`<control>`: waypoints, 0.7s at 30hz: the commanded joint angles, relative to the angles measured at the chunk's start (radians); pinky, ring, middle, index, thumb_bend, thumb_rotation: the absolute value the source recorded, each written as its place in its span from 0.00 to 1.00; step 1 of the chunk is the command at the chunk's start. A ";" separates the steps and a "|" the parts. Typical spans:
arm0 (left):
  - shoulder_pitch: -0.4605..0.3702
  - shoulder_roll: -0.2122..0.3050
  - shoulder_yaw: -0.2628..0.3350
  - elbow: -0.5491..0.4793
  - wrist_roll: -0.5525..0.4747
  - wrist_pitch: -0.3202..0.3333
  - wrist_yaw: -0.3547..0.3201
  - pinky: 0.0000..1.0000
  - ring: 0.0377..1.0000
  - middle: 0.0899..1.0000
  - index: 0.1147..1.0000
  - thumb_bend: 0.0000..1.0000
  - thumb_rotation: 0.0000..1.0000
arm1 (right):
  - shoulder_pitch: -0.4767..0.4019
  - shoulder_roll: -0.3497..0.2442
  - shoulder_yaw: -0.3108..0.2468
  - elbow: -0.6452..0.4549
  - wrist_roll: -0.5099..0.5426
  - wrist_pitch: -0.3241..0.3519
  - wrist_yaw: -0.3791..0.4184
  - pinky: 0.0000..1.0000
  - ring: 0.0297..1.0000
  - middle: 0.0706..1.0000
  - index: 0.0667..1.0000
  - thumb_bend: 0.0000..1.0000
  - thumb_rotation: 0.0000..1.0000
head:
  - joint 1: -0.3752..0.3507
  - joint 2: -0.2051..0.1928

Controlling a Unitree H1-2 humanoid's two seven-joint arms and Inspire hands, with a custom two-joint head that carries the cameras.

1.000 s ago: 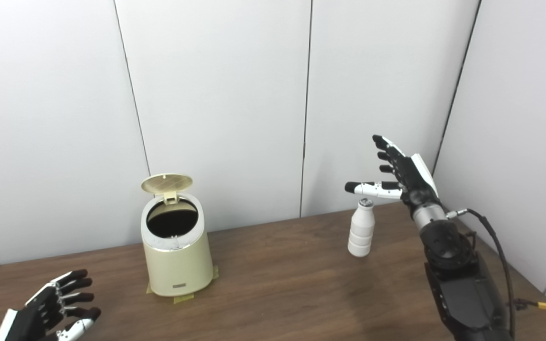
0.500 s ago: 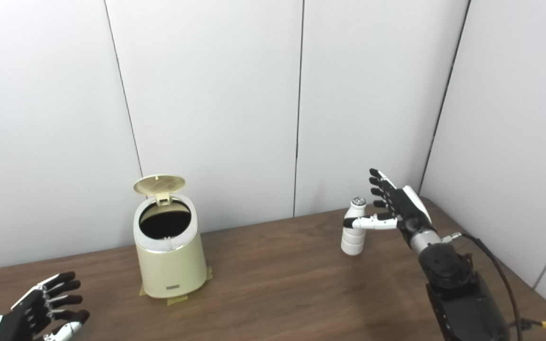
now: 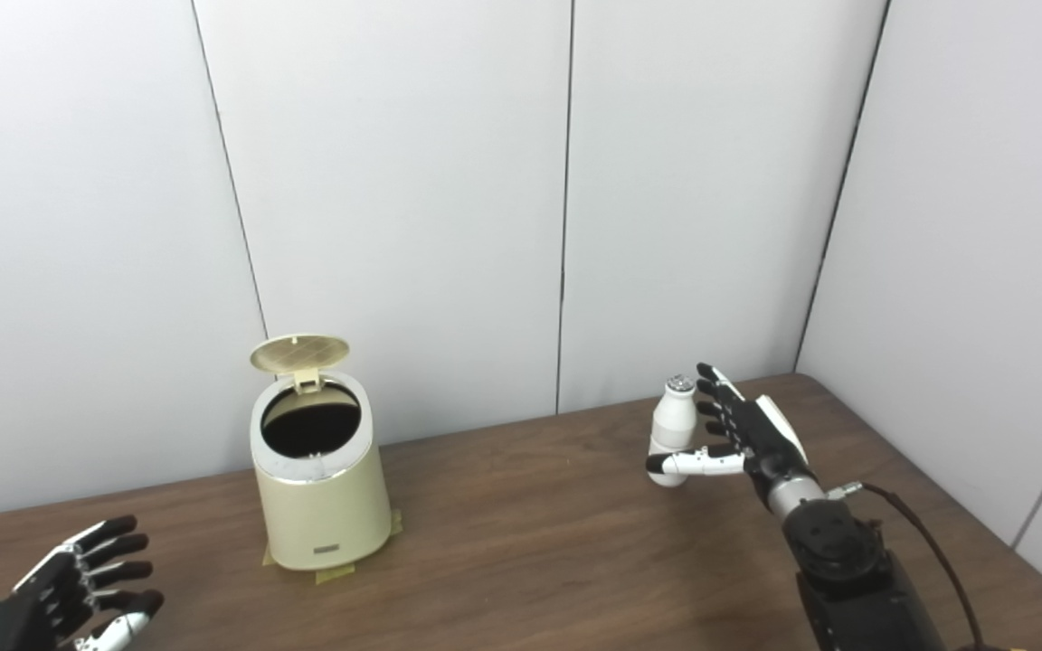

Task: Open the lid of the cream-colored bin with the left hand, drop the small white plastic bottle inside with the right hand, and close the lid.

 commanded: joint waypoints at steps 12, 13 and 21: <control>-0.030 0.015 0.003 -0.054 -0.007 0.006 0.002 0.59 0.69 0.74 0.77 0.53 0.00 | -0.065 0.024 -0.016 0.078 -0.003 -0.109 -0.102 0.77 0.79 0.86 0.88 0.77 0.02 | 0.003 0.007; -0.030 0.014 0.004 -0.055 -0.011 0.006 0.001 0.58 0.68 0.74 0.77 0.53 0.00 | -0.068 0.025 -0.014 0.085 -0.006 -0.113 -0.108 0.76 0.78 0.85 0.88 0.77 0.02 | 0.004 0.008; -0.031 0.015 0.001 -0.065 -0.015 0.013 -0.004 0.57 0.67 0.73 0.77 0.52 0.00 | -0.087 0.037 -0.004 0.128 -0.019 -0.142 -0.146 0.71 0.75 0.83 0.84 0.75 0.00 | 0.009 0.011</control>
